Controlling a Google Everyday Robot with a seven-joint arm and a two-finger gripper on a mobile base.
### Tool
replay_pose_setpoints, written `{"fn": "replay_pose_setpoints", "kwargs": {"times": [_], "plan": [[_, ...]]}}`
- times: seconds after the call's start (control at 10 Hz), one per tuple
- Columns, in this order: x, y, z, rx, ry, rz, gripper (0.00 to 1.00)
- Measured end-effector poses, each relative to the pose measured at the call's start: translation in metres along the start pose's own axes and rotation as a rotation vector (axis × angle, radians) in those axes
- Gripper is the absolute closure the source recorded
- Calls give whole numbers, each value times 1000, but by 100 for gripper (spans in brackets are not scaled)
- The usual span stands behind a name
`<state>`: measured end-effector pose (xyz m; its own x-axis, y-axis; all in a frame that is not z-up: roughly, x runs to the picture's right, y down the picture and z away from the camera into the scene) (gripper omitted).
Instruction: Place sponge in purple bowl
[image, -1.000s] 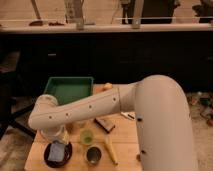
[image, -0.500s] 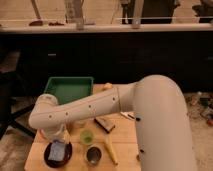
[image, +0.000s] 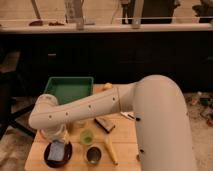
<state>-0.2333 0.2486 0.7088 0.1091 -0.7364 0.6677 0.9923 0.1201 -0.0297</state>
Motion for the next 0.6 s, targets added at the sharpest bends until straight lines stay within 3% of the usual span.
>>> {"fn": "replay_pose_setpoints", "kwargs": {"times": [0.2, 0.6], "plan": [[0, 0, 0, 0, 0, 0, 20], [-1, 0, 1, -1, -2, -1, 20]]}}
